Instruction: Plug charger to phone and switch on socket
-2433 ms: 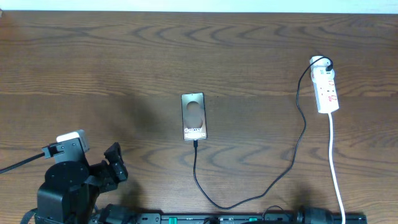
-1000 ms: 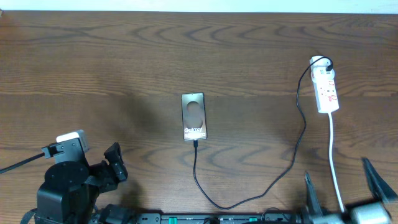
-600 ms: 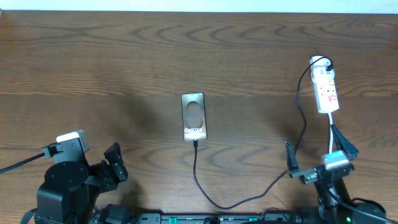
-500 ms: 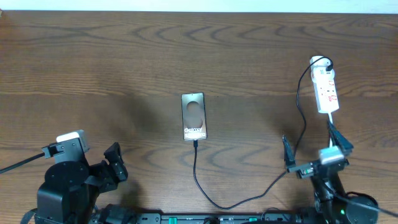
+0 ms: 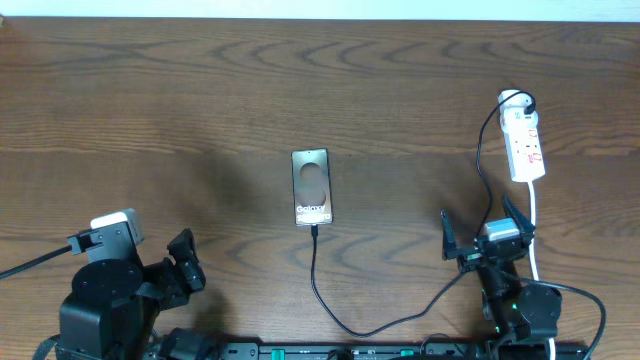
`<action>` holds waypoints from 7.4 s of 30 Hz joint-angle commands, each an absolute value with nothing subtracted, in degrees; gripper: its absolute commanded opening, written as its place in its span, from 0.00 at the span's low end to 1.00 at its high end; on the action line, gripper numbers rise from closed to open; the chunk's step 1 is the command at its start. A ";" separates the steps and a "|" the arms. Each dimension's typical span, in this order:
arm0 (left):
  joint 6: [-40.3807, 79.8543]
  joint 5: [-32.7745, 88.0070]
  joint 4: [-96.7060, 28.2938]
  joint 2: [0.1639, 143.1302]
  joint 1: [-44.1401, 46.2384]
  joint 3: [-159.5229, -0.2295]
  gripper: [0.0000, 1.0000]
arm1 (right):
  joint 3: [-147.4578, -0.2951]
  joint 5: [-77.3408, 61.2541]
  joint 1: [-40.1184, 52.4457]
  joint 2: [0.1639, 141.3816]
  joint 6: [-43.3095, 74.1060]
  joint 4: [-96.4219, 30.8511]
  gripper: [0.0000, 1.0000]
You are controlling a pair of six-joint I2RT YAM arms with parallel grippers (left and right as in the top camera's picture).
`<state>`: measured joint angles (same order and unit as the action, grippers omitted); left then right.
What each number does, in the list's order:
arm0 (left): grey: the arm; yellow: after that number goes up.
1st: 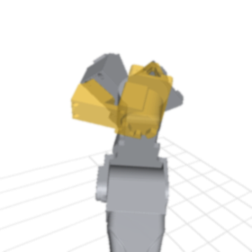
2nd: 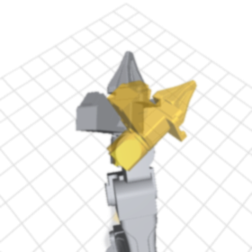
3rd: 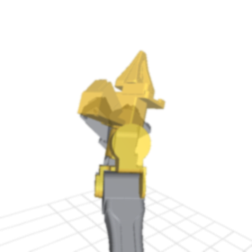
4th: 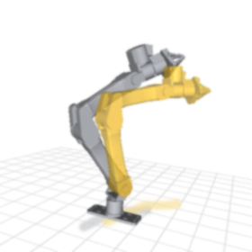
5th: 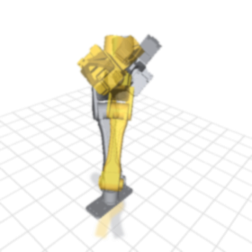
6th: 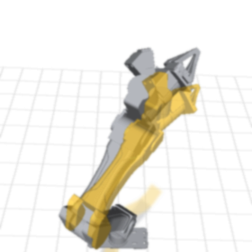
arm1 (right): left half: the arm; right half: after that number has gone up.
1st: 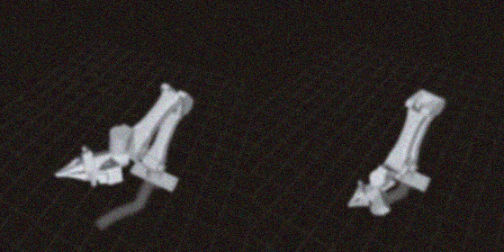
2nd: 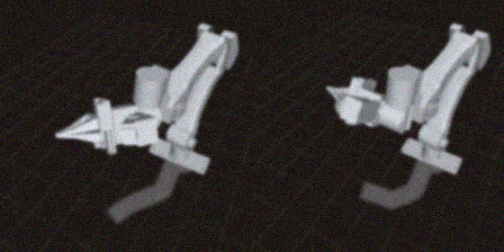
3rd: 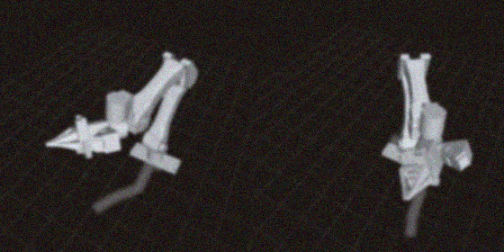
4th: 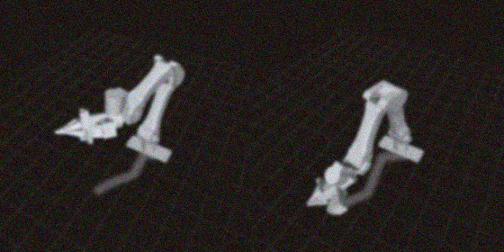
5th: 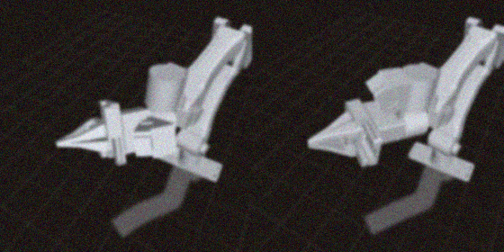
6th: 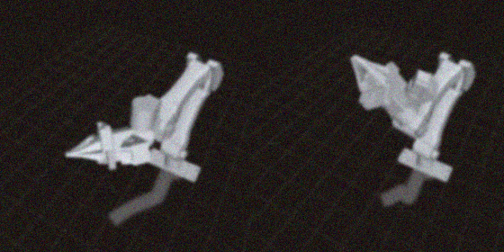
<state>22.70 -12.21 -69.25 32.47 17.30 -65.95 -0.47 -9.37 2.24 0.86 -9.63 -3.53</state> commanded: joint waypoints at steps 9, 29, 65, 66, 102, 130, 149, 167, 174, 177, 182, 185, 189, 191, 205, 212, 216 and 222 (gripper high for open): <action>23.00 -12.95 -69.43 32.47 17.06 -65.80 0.91 | -0.32 -7.86 3.05 0.82 -9.04 -3.64 0.99; 23.00 -12.95 -69.41 32.47 17.06 -65.80 0.91 | -0.32 -7.86 3.05 0.69 -9.04 -3.64 0.99; 23.00 -12.95 -69.41 32.47 17.06 -65.80 0.91 | -0.30 -2.09 -1.67 0.23 -3.42 -4.08 0.99; 23.00 -12.95 -69.43 32.47 17.06 -65.80 0.91 | -0.30 -2.09 -1.67 0.23 -3.42 -4.08 0.99; 23.46 -9.08 -62.57 19.62 10.04 -49.95 0.91 | -0.32 -2.09 -1.67 0.30 -3.42 -4.12 0.99; 5.93 6.02 1.08 0.05 -3.57 -0.21 0.91 | -0.32 -2.09 -1.67 0.32 -3.42 -4.12 0.99; -0.16 6.66 -3.60 0.05 -3.57 -0.23 0.91 | -0.32 -2.07 -1.67 0.38 -3.42 -4.12 0.99; -0.19 6.66 -3.57 0.05 -3.57 -0.23 0.91 | -0.32 -2.09 -1.67 0.38 -3.42 -4.12 0.99; -0.19 6.66 -3.57 0.19 -3.57 -0.23 0.91 | -0.32 -2.09 -1.67 0.38 -3.44 -4.12 0.99; -0.19 6.66 -3.57 0.23 -3.57 -0.23 0.91 | -0.32 -2.09 -1.67 0.38 -3.42 -4.12 0.99; -0.19 6.66 -3.57 0.23 -3.57 -0.23 0.91 | -0.32 -2.07 -1.67 0.38 -3.42 -4.12 0.99; -0.19 6.66 -3.57 0.23 -3.57 -0.23 0.91 | -0.32 -2.07 -1.67 0.38 -3.42 -4.12 0.99; -0.19 6.66 -3.57 0.23 -3.57 -0.23 0.91 | -0.32 -2.07 -1.67 0.38 -3.42 -4.12 0.99; -0.19 6.66 -3.57 0.23 -3.57 -0.23 0.91 | -0.32 -2.07 -1.67 0.38 -3.42 -4.12 0.99; -0.19 6.66 -3.57 0.23 -3.57 -0.23 0.91 | -0.32 -2.09 -1.67 0.38 -3.42 -4.10 0.99; -0.16 6.66 -3.57 0.23 -3.57 -0.23 0.91 | -0.32 -2.07 -1.67 0.38 -3.42 -4.12 0.99; -0.19 6.66 -3.57 0.23 -3.57 -0.23 0.91 | -0.32 -2.09 -1.67 0.38 -3.42 -4.12 0.99; -0.19 6.66 -3.57 0.23 -3.57 -0.23 0.91 | -0.32 -2.09 -1.67 0.38 -3.42 -4.12 0.99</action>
<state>0.14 5.45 -1.06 0.58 -3.29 -0.80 -0.45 -2.31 -2.00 0.69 -3.97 -3.99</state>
